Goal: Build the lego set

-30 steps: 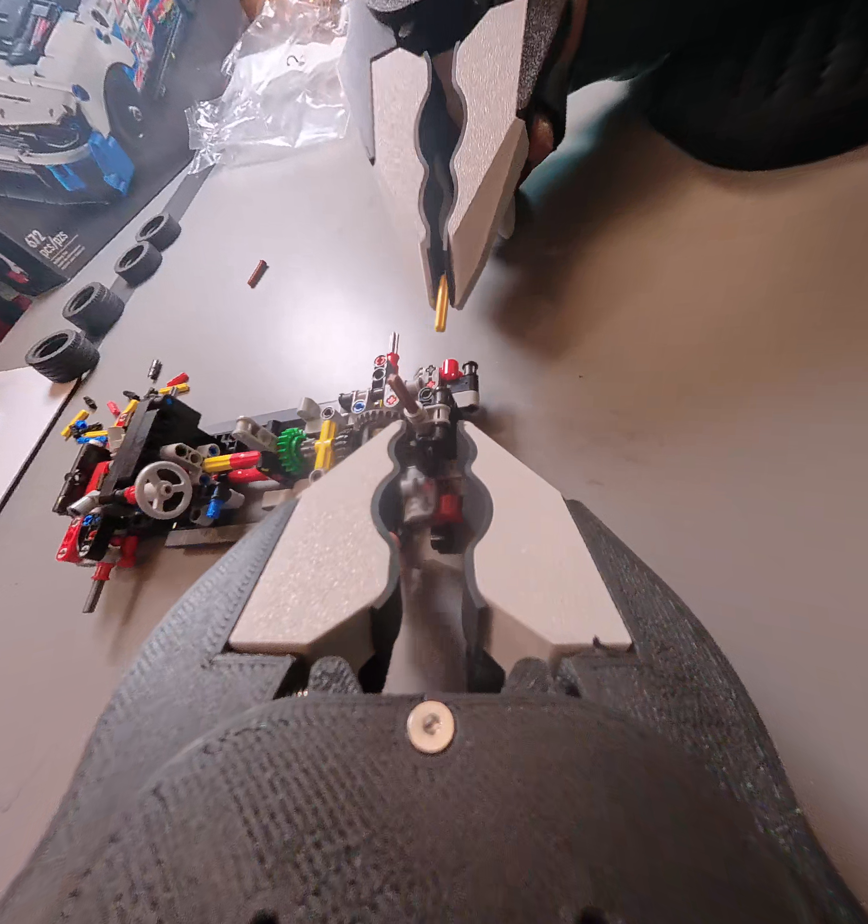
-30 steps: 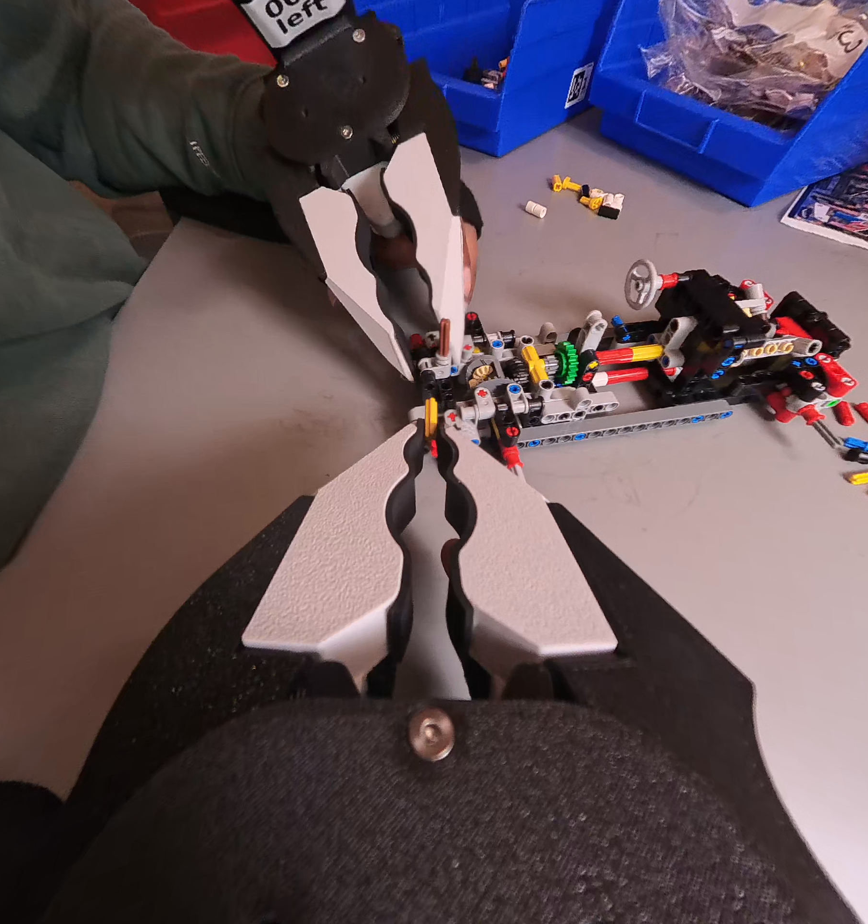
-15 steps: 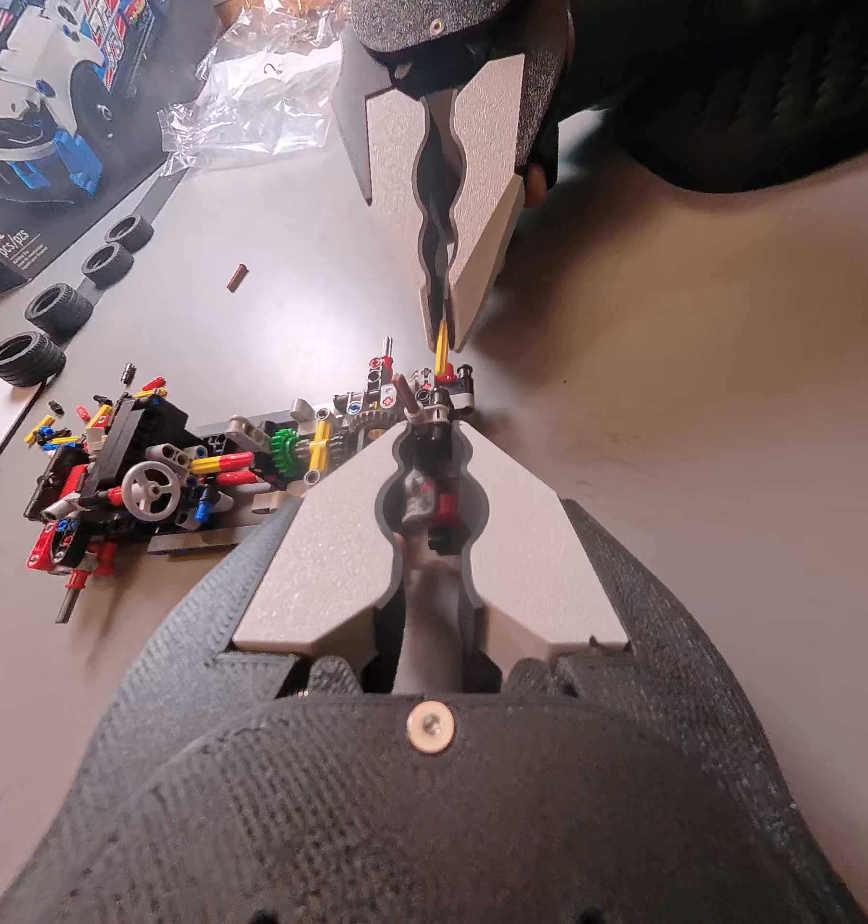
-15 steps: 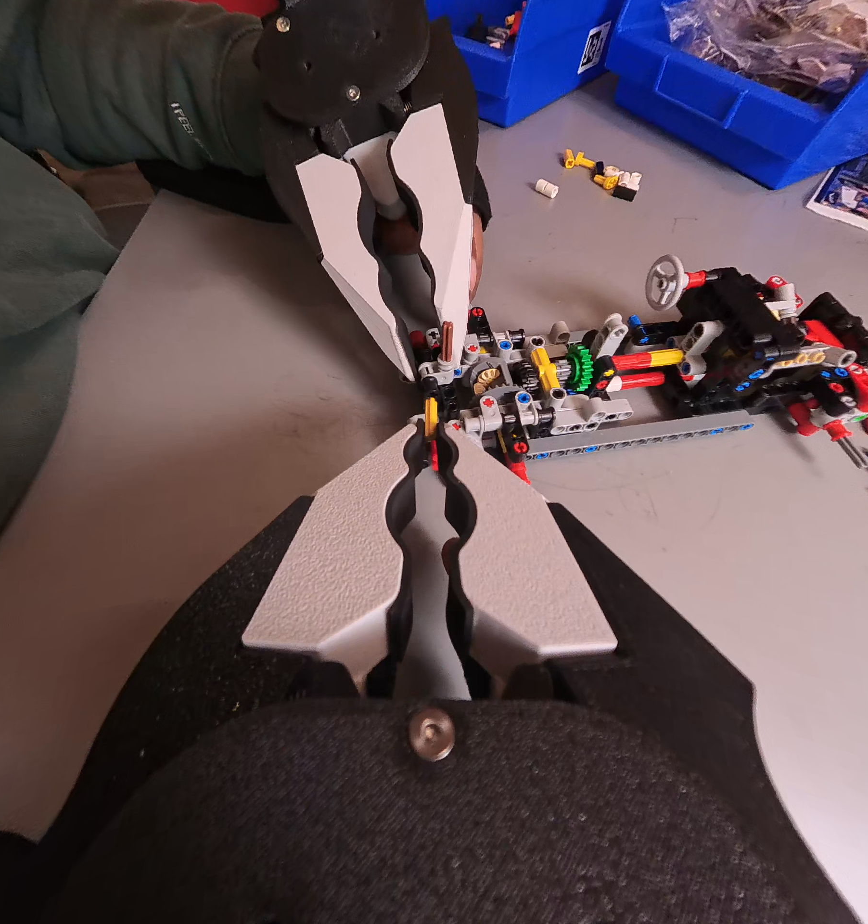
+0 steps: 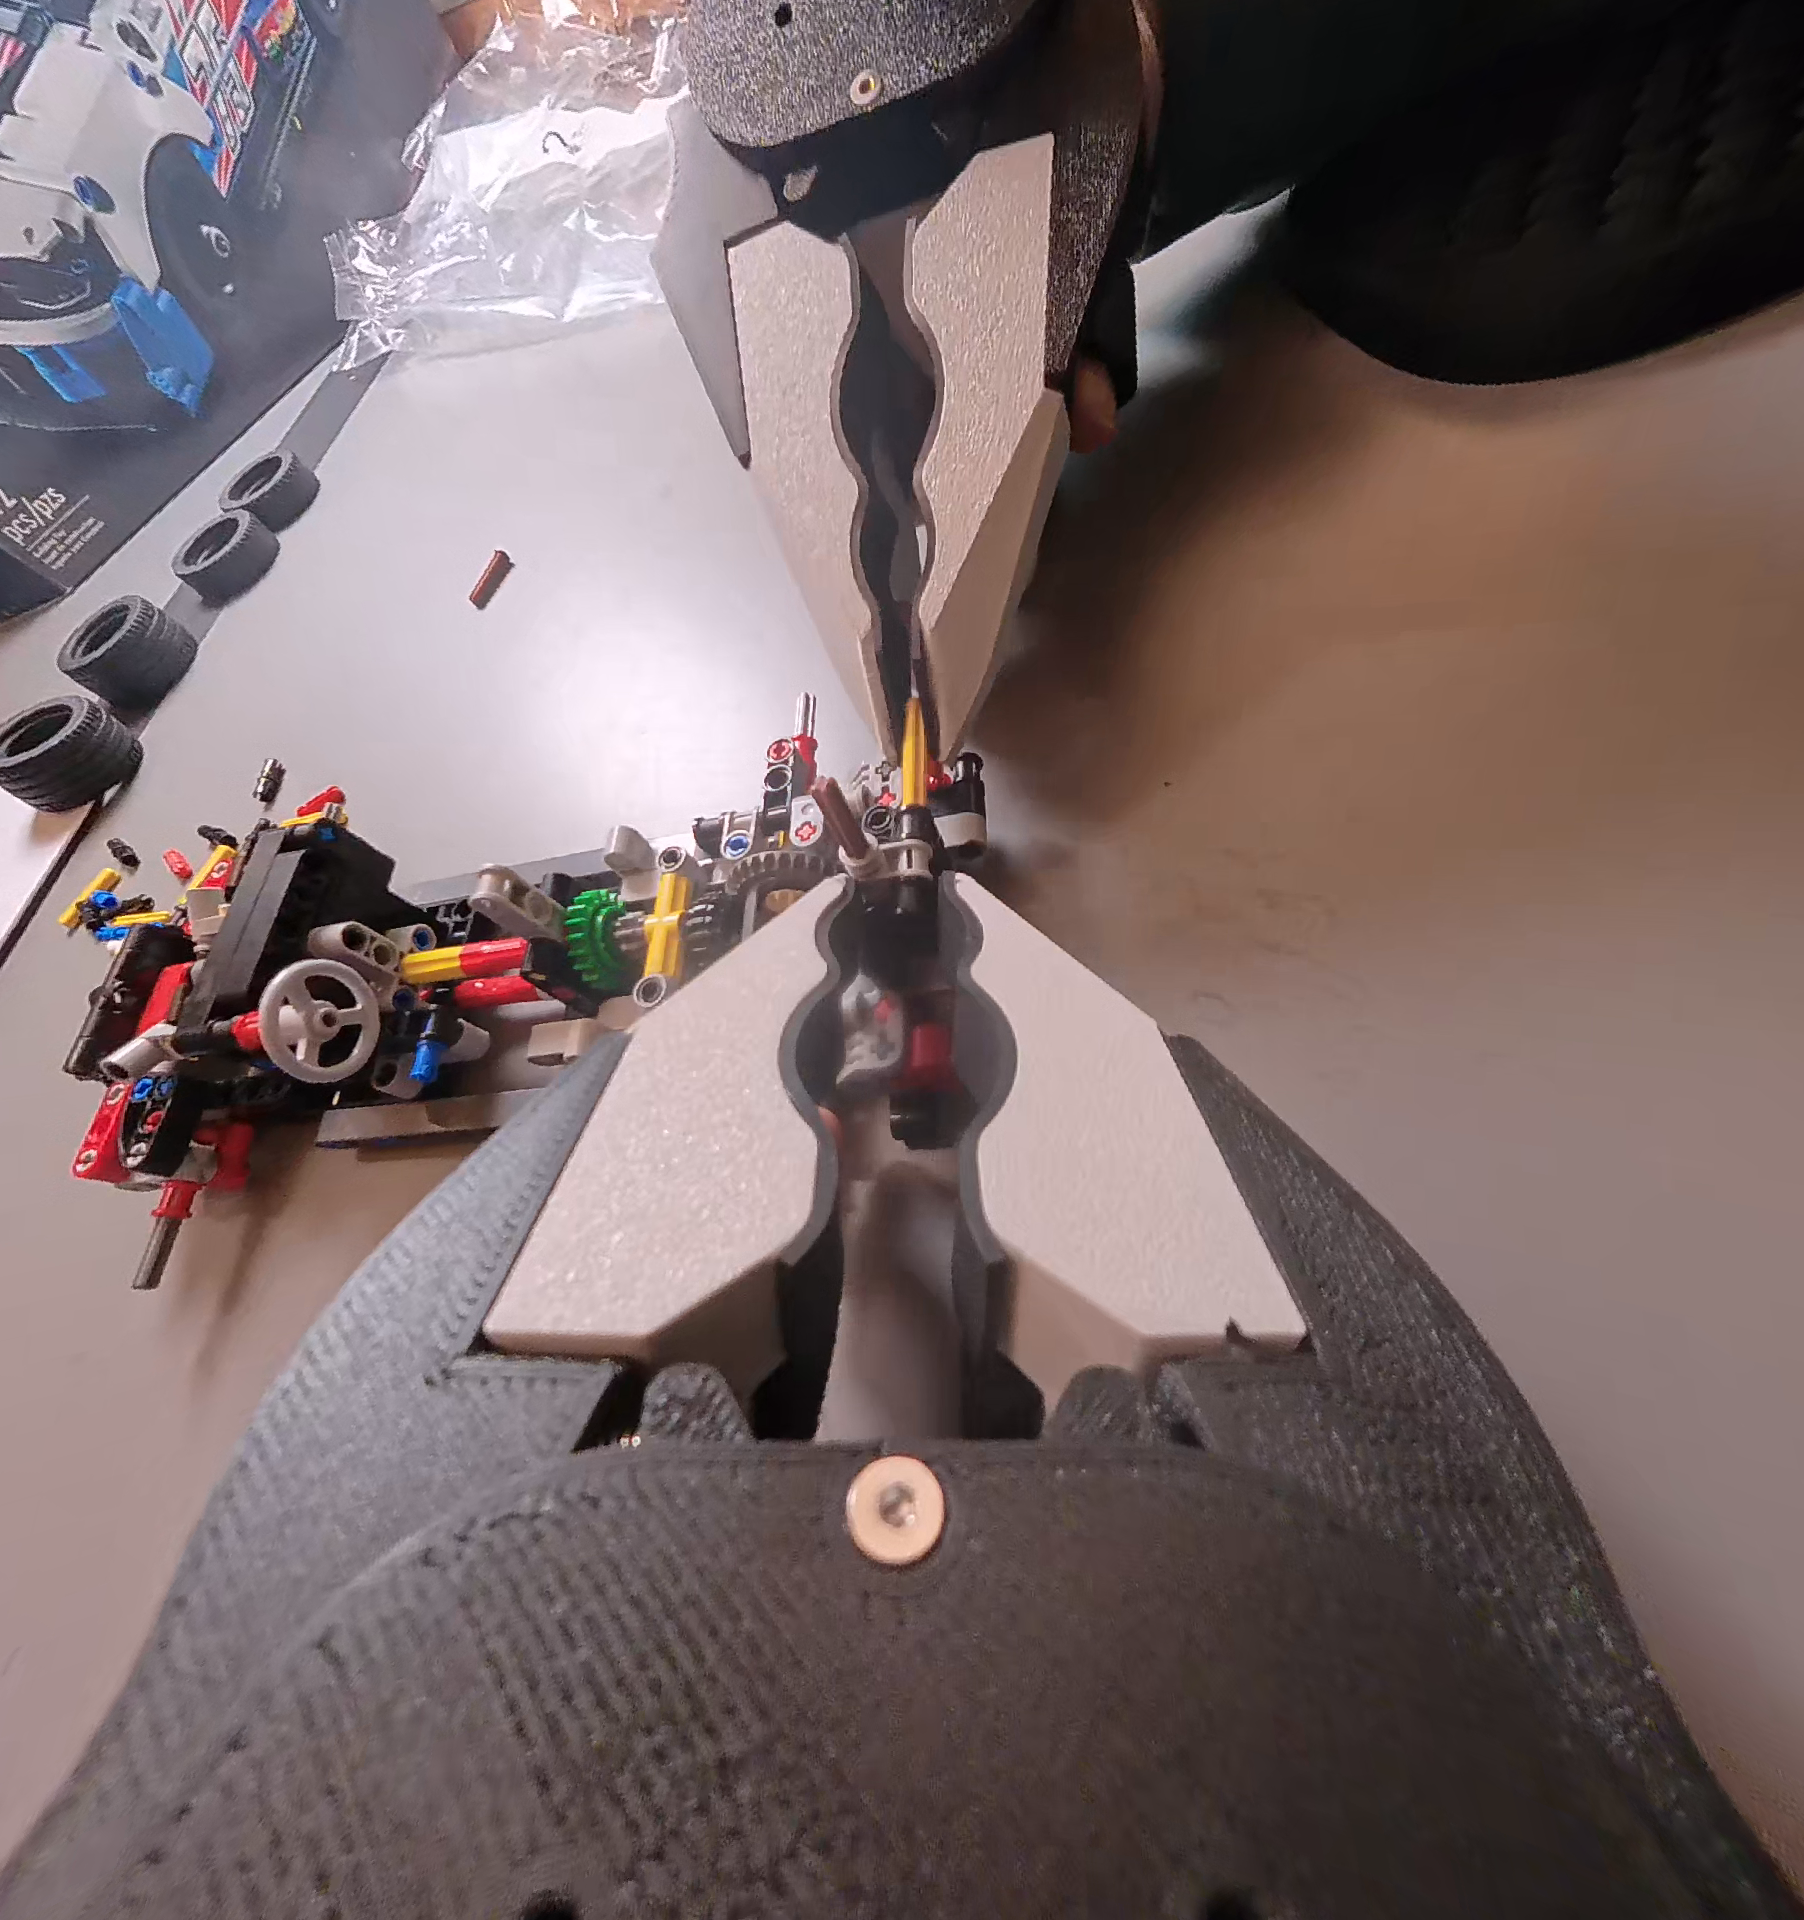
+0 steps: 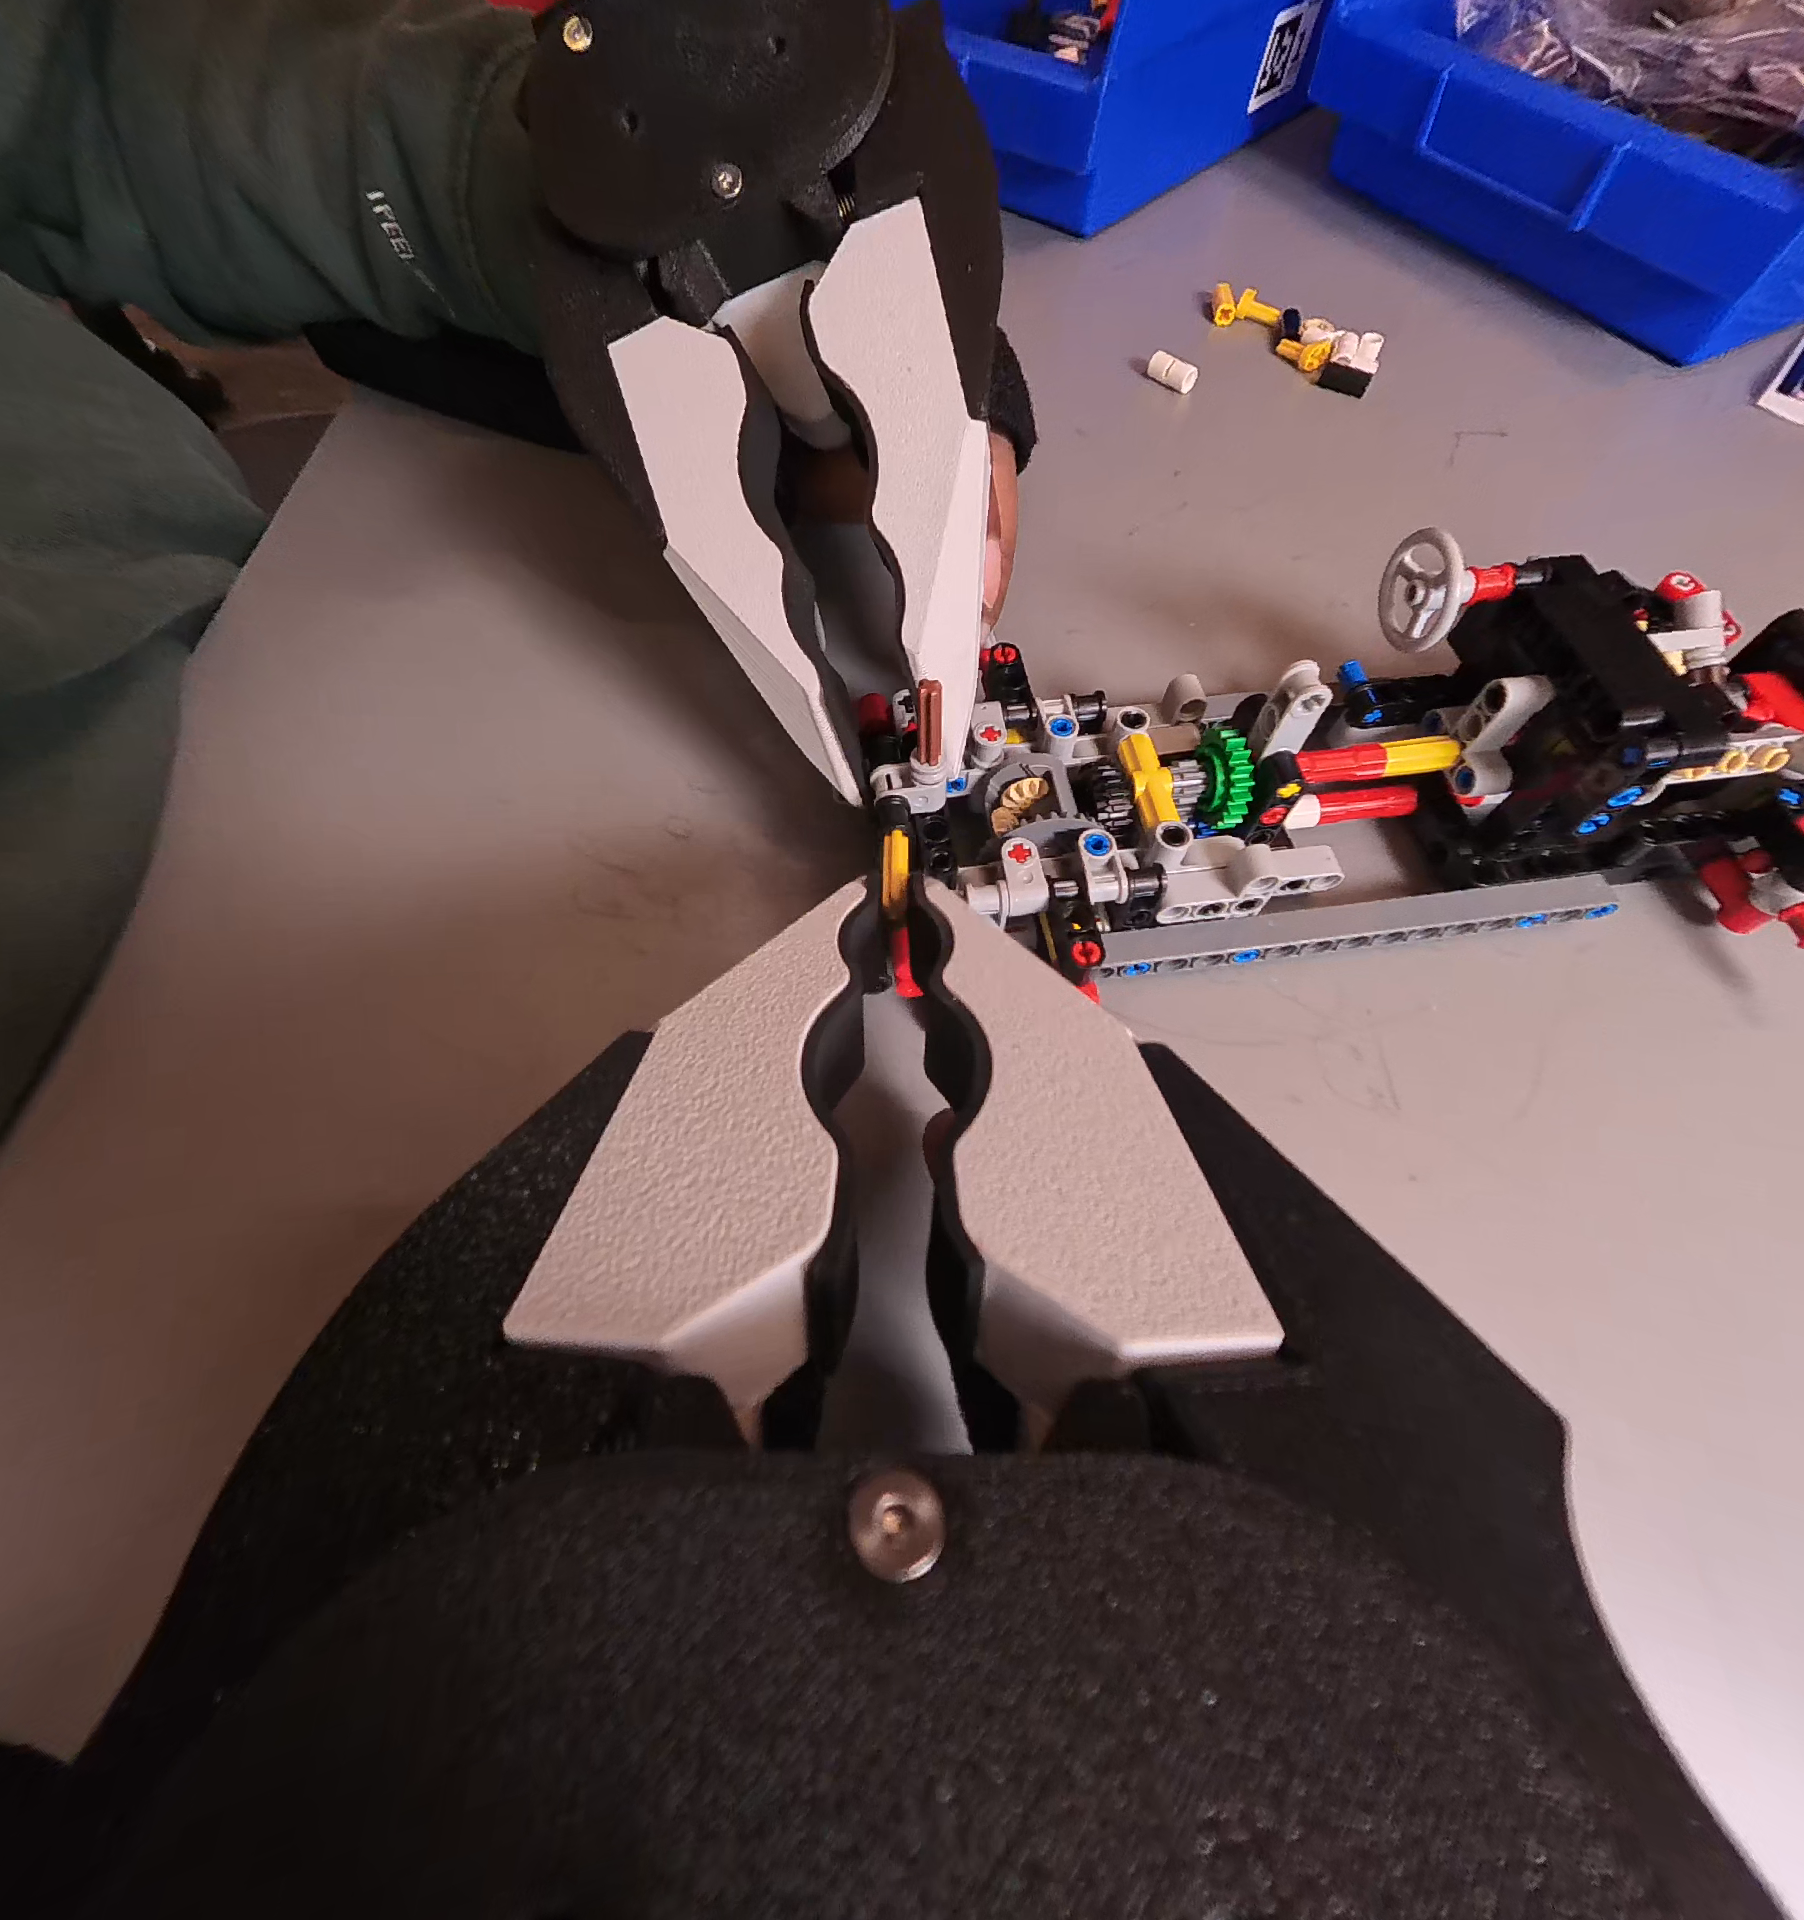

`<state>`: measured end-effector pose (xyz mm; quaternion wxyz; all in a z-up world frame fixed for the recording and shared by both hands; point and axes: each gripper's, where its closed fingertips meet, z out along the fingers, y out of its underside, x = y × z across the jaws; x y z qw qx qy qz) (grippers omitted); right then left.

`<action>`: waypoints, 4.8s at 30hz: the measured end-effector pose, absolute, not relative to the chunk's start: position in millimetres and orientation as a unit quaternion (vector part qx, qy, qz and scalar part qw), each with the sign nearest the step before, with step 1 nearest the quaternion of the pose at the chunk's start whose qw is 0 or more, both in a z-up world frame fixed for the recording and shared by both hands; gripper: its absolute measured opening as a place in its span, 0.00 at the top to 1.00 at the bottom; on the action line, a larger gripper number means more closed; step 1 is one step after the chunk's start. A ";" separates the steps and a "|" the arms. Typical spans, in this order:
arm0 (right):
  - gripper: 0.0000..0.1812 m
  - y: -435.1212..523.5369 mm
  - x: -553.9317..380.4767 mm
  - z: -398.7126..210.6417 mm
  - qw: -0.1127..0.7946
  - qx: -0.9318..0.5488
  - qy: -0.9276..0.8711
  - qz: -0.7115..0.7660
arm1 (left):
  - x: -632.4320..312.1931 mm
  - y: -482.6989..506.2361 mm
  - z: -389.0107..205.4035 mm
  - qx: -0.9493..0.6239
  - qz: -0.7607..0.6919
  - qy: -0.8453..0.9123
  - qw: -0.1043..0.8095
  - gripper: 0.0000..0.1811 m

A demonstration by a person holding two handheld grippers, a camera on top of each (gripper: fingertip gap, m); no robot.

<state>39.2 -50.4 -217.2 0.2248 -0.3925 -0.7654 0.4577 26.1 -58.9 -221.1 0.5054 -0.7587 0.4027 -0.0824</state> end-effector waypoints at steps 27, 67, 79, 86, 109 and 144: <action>0.99 -57.0 35.0 -223.8 0.228 -0.371 -0.792 0.429 | 24.6 -60.7 -222.7 -0.762 -0.086 0.408 0.495 0.94; 0.99 -52.3 42.3 -224.7 0.266 -0.375 -0.788 0.409 | 29.4 -64.9 -221.3 -0.764 -0.129 0.404 0.487 0.98; 1.00 -53.6 41.7 -225.2 0.264 -0.343 -0.806 0.404 | 31.5 -64.4 -221.0 -0.766 -0.146 0.403 0.480 0.98; 1.00 -50.3 41.4 -224.5 0.251 -0.336 -0.813 0.403 | 33.1 -63.3 -221.0 -0.763 -0.148 0.410 0.478 0.98; 0.99 -51.3 33.4 -224.5 0.175 -0.301 -0.824 0.448 | 26.2 -65.2 -220.1 -0.784 -0.150 0.383 0.466 0.98; 1.00 -47.3 19.3 -224.0 0.198 -0.324 -0.815 0.438 | 15.8 -44.3 -225.7 -0.801 -0.098 0.346 0.479 0.93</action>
